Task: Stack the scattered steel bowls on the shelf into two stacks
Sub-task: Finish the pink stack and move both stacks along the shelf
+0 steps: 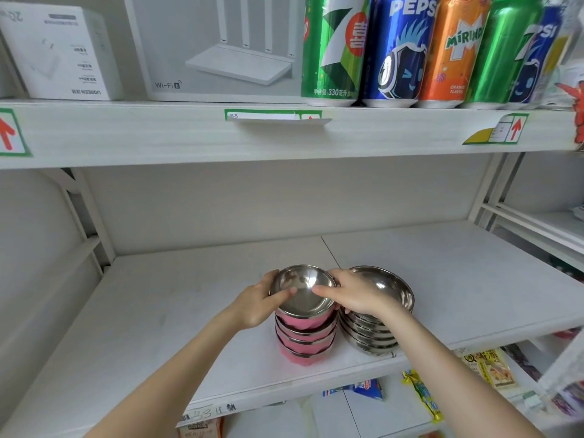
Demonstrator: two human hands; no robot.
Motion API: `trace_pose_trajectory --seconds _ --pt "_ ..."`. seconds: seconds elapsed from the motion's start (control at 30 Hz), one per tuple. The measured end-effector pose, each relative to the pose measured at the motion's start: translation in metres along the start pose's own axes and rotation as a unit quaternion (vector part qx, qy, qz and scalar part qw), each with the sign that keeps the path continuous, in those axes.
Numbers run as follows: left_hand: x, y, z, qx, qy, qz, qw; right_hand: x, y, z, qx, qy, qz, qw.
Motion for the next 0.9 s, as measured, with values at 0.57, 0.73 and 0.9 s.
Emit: trace_pose_trajectory --seconds 0.57,0.73,0.9 --pt "-0.029 0.002 0.009 0.126 0.013 0.022 0.992 -0.029 0.006 -0.004 -0.047 -0.002 0.008 0.999" --pt "-0.051 0.002 0.027 0.282 -0.003 0.108 0.953 -0.051 0.007 -0.004 -0.054 0.041 0.04 0.997" --pt "-0.083 -0.004 0.06 0.437 -0.048 0.228 0.869 -0.088 0.015 -0.003 -0.174 0.123 0.119 0.97"
Point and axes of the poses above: each hand's wrist, its own x-axis towards the middle knuckle, its own y-axis out of the back of the hand, z = x × y, the point moved 4 cm from there along x, towards the middle knuckle, and after that the axes turned 5 degrees about x, right-handed, at the moved point
